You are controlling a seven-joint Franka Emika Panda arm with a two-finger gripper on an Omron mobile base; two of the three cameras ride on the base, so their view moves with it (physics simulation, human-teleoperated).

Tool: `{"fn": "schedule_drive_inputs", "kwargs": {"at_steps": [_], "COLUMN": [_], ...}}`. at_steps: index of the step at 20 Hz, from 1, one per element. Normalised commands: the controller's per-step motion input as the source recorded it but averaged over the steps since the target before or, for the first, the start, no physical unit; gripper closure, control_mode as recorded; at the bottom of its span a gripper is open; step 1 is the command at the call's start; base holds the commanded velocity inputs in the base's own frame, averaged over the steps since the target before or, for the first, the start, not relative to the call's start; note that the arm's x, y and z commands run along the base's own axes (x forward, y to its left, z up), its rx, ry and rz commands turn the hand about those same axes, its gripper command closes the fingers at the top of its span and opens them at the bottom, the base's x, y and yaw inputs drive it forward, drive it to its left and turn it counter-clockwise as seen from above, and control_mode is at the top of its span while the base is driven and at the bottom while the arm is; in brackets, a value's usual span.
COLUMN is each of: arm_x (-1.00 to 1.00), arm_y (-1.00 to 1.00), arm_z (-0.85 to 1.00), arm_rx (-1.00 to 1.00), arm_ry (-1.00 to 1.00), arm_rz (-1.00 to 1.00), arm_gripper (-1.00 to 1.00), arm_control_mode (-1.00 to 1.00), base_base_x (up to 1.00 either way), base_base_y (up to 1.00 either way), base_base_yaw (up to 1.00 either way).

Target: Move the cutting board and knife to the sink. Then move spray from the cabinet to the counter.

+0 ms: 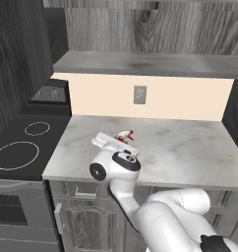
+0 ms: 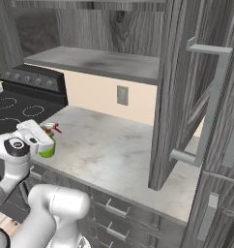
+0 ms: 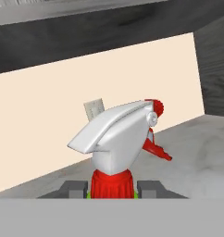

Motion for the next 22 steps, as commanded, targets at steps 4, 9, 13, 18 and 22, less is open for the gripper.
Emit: {"fn": "schedule_drive_inputs", "kwargs": {"at_steps": [4,9,13,18,22], "arm_x": [0.13,0.07,0.00,0.00,0.07], "arm_y": [0.06,0.07,0.07,0.01,0.00], "arm_z": [0.00,0.00,0.00,0.00,0.00], "arm_rx": [0.00,0.00,-0.02,-0.06,-0.18], "arm_ry": [0.18,0.02,-0.01,-0.06,0.00], "arm_rz": [-0.06,-0.05,-0.04,-0.04,-0.08], "arm_gripper": [1.00,1.00,1.00,1.00,1.00], "arm_control_mode": [-1.00,-1.00,-1.00,-1.00,-1.00], "base_base_x": [0.00,0.00,0.00,0.00,0.00], "base_base_y": [0.00,0.00,0.00,0.00,0.00], "base_base_yaw": [0.00,0.00,0.00,0.00,0.00]}}
